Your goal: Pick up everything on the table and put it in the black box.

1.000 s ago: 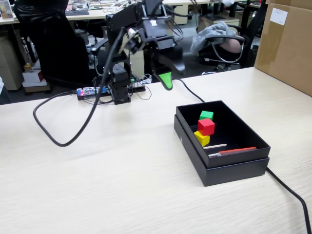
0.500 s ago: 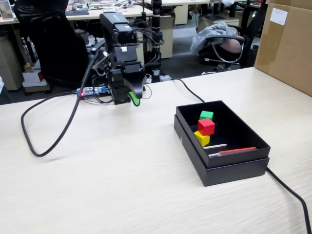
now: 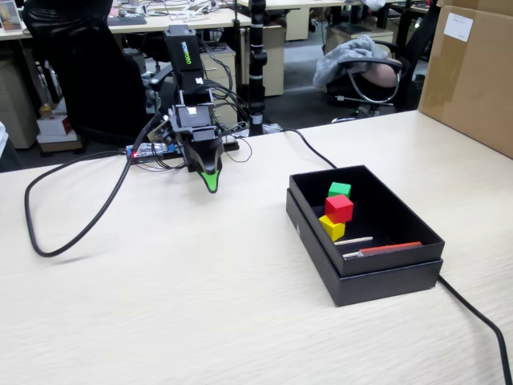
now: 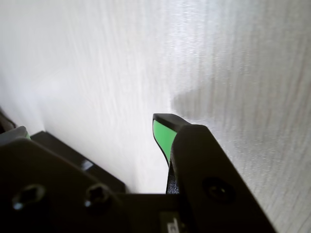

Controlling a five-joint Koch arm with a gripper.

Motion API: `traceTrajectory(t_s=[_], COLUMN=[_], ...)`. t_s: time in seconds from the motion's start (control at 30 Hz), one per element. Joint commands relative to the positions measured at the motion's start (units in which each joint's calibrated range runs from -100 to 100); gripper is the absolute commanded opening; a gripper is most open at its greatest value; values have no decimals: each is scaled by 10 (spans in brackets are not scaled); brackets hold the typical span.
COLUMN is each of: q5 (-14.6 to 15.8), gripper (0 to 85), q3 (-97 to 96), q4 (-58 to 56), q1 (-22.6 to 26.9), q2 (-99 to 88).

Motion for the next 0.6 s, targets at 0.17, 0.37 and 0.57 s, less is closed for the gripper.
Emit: traceTrajectory(t_s=[0.17, 0.37, 0.57], q5=[-19, -19, -27], gripper=[476, 483, 481], q3=[-177, -192, -195], q4=[188, 189, 196], q1=[0, 3, 23], q2=[-12, -12, -11])
